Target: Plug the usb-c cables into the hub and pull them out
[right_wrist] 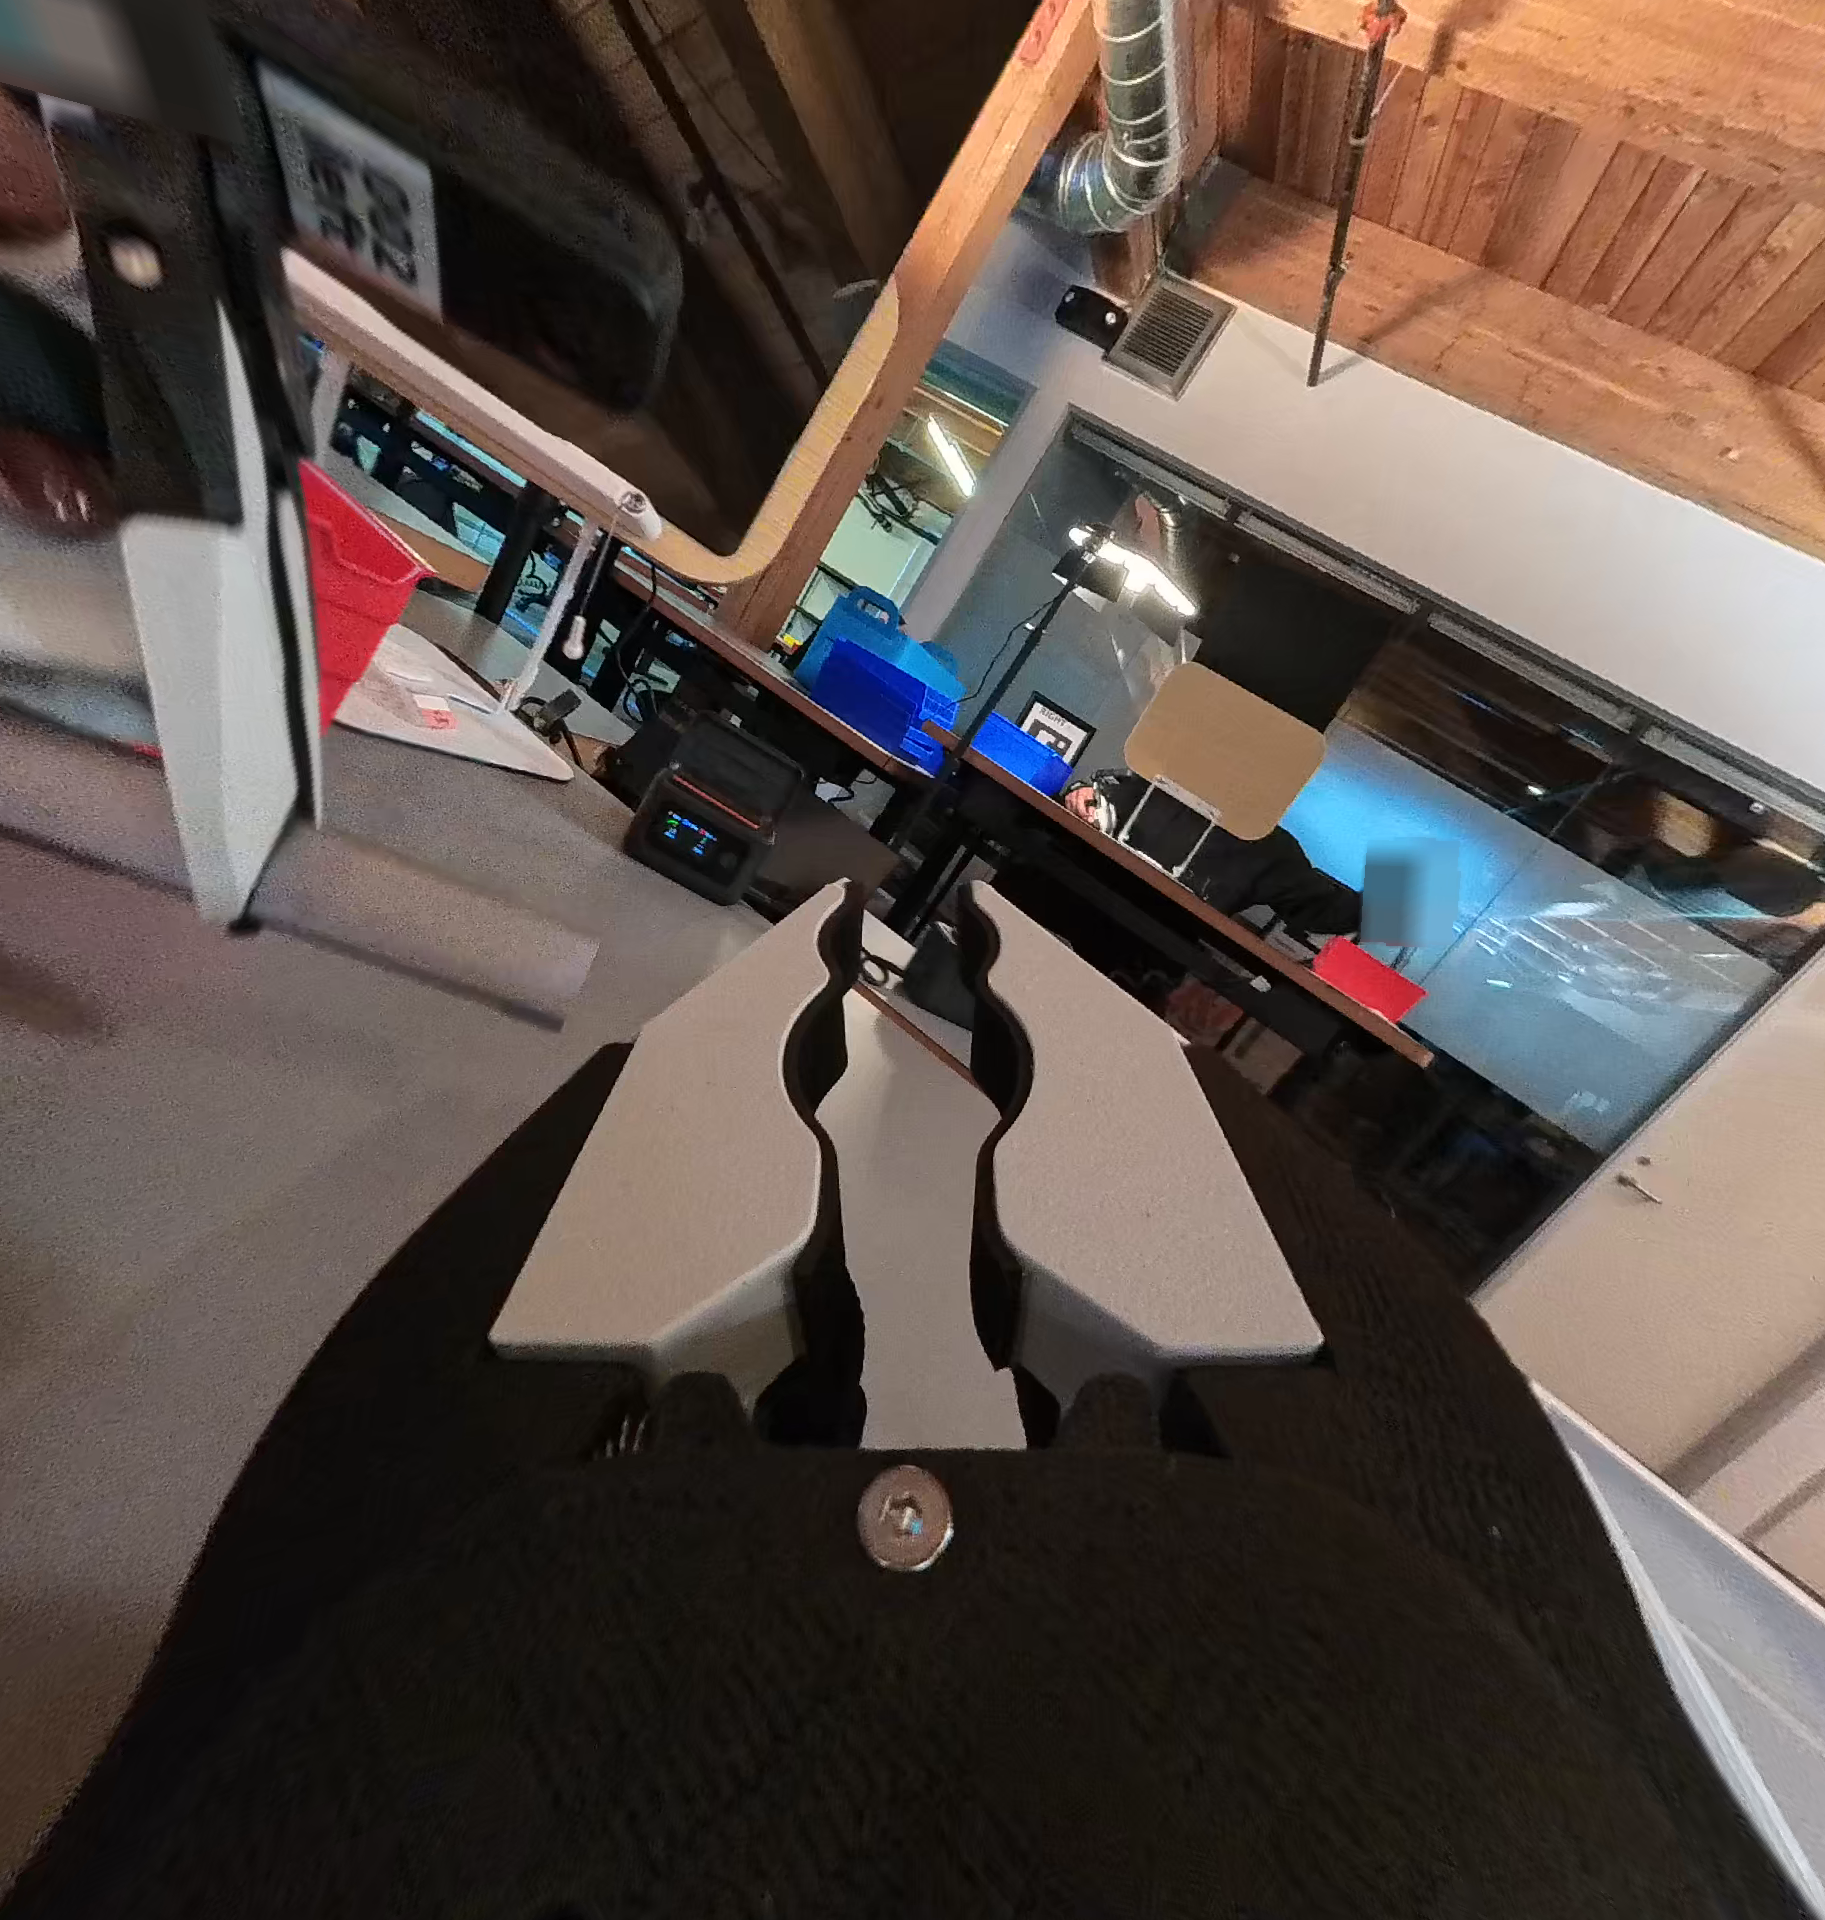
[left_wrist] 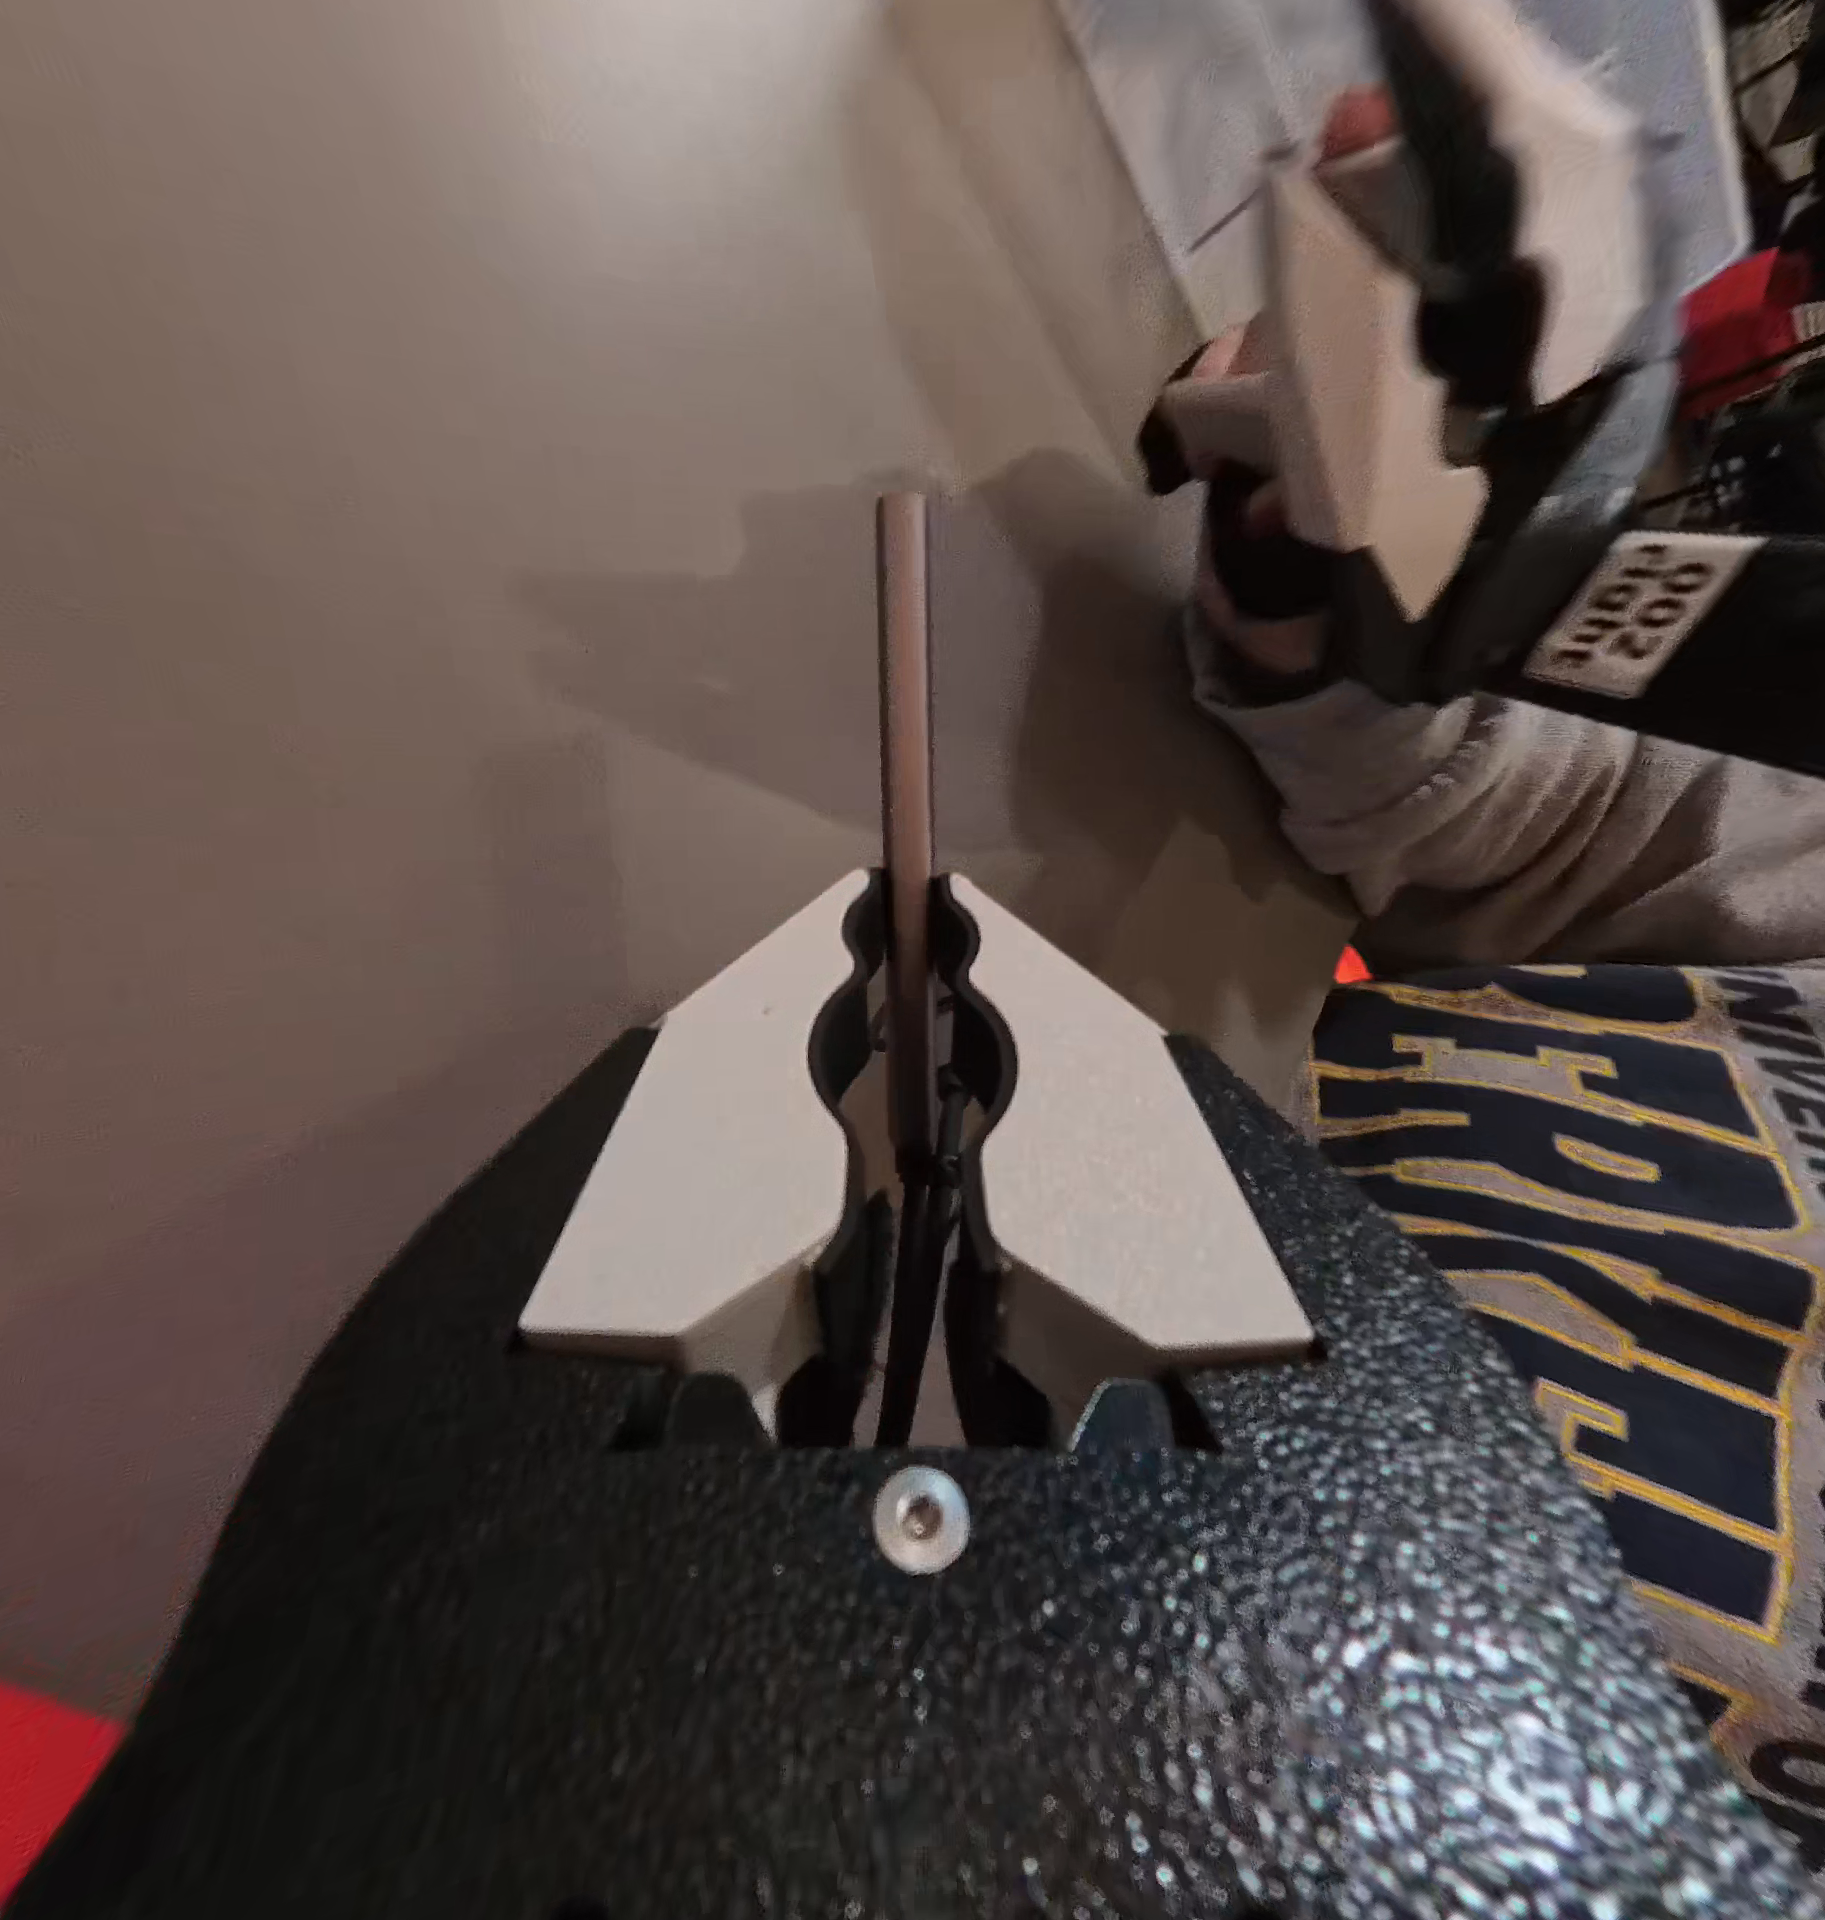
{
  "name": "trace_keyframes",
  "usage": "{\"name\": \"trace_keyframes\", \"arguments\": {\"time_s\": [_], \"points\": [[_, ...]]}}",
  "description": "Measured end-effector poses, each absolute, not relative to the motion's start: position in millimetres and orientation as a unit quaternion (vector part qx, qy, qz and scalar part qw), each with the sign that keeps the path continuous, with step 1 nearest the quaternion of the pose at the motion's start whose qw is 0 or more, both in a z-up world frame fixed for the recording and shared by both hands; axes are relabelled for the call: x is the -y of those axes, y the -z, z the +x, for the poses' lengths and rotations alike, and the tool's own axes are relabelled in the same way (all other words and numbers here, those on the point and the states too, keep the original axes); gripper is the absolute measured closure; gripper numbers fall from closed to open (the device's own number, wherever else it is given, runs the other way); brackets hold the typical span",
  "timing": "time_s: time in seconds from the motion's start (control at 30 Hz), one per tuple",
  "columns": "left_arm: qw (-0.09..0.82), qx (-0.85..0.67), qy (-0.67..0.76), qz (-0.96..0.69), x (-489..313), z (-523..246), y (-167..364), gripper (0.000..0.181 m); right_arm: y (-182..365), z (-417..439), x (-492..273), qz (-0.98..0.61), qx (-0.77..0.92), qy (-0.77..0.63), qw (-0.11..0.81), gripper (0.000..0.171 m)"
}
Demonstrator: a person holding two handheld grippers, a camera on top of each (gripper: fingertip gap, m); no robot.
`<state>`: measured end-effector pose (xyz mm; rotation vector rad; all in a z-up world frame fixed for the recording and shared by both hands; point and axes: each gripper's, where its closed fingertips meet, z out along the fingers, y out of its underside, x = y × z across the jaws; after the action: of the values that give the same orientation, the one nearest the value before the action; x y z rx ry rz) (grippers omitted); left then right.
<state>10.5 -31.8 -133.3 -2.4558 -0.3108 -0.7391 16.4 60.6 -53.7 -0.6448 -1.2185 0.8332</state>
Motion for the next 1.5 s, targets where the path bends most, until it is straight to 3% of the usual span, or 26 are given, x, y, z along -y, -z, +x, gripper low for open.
{"name": "trace_keyframes", "arguments": {"time_s": [0.1, 0.17, 0.23, 0.37, 0.5, 0.6, 0.67, 0.87, 1.07, 1.13, 1.23, 1.4, 1.5], "points": [[0.24, 0.137, 0.283, -0.918, 34, 13, 156, 0.175, 56, 14, -55, -0.278, 0.555, -0.37, 0.691, 0.155], [0.243, 0.143, 0.27, -0.921, 34, 8, 156, 0.164, 57, 13, -52, -0.273, 0.561, -0.37, 0.688, 0.155], [0.277, 0.143, 0.261, -0.914, 32, 2, 140, 0.15, 58, 12, -51, -0.272, 0.564, -0.369, 0.687, 0.154], [0.36, 0.09, 0.268, -0.889, 45, 1, 79, 0.143, 57, 11, -53, -0.276, 0.561, -0.372, 0.686, 0.154], [0.381, 0.031, 0.083, -0.92, 96, -55, 44, 0.145, 57, 9, -49, -0.272, 0.564, -0.375, 0.684, 0.154], [0.294, 0.015, -0.096, -0.951, 158, -127, 46, 0.145, 59, 7, -44, -0.26, 0.574, -0.367, 0.685, 0.155], [0.226, 0.015, -0.126, -0.966, 196, -155, 59, 0.145, 61, 6, -42, -0.253, 0.58, -0.361, 0.685, 0.155], [0.125, 0.032, -0.113, -0.985, 246, -201, 98, 0.145, 66, 3, -41, -0.253, 0.589, -0.358, 0.679, 0.155], [-0.032, 0.008, -0.099, -0.995, 276, -223, 147, 0.133, 68, 2, -44, -0.257, 0.59, -0.356, 0.677, 0.155], [-0.055, -0.015, -0.105, -0.993, 274, -227, 153, 0.141, 68, 3, -45, -0.257, 0.59, -0.355, 0.678, 0.155], [-0.072, -0.021, -0.088, -0.993, 268, -224, 166, 0.134, 68, 4, -46, -0.258, 0.589, -0.354, 0.679, 0.155], [-0.143, -0.069, -0.098, -0.982, 279, -225, 187, 0.136, 68, 5, -44, -0.255, 0.591, -0.355, 0.678, 0.155], [-0.147, -0.107, -0.106, -0.978, 277, -220, 186, 0.151, 68, 5, -43, -0.254, 0.592, -0.356, 0.677, 0.155]]}}
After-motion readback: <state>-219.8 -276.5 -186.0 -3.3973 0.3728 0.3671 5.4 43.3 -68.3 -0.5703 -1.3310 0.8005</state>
